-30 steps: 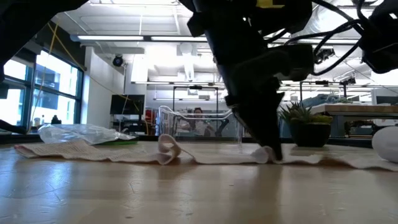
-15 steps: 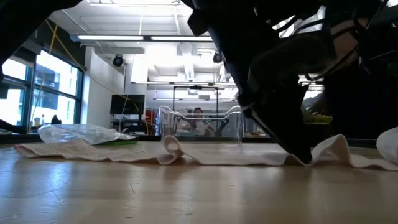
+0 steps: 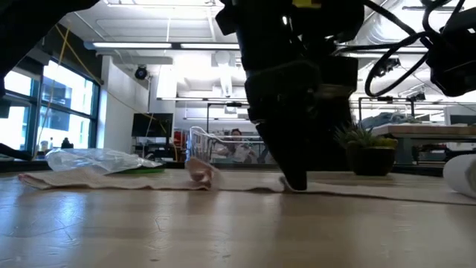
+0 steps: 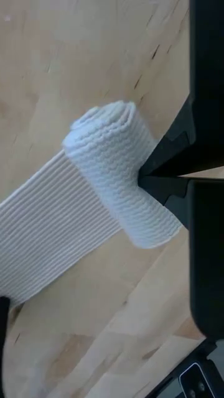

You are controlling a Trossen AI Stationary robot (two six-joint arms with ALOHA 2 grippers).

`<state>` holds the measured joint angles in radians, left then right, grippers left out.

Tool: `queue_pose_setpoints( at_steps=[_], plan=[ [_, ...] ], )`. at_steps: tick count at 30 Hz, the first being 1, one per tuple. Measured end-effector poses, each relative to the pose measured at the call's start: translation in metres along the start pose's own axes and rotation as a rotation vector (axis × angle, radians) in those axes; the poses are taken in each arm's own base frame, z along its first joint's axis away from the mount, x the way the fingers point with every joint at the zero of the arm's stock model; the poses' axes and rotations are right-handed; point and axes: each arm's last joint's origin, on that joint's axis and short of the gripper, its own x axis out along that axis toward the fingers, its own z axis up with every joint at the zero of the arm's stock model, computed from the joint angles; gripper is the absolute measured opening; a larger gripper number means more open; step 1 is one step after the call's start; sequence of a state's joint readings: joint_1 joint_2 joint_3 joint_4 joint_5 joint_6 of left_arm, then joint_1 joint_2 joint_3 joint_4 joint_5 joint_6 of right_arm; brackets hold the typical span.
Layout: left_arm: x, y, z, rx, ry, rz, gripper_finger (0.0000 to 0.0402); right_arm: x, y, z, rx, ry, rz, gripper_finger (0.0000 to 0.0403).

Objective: Roll bandage
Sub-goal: Roll the bandage

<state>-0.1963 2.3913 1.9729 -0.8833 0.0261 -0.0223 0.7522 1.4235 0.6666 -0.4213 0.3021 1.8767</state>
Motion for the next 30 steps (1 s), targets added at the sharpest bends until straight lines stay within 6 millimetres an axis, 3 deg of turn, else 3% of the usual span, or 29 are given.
queue_pose_setpoints(
  at_steps=[7,13,22,24,27,30],
  plan=[
    [-0.025,0.002,0.005,0.072,-0.06,0.019,0.0,0.0,0.0,0.0,-0.001,0.002,-0.004,0.0],
    [-0.023,0.004,0.002,0.063,-0.03,0.023,0.0,0.0,0.001,0.0,0.011,0.0,0.011,0.0],
    [-0.03,0.012,-0.029,0.081,0.169,0.021,0.0,0.0,0.001,0.0,0.007,0.0,0.014,0.0],
    [-0.045,0.012,-0.036,0.029,0.128,0.034,0.0,0.0,0.001,0.0,0.006,-0.001,0.013,0.0],
    [-0.085,0.01,-0.045,-0.03,-0.072,0.096,0.0,0.0,0.001,0.0,0.007,-0.002,0.015,0.0],
    [-0.1,0.005,-0.077,-0.09,-0.141,0.124,0.0,0.0,0.001,0.0,0.005,-0.001,0.015,0.0]
  ],
)
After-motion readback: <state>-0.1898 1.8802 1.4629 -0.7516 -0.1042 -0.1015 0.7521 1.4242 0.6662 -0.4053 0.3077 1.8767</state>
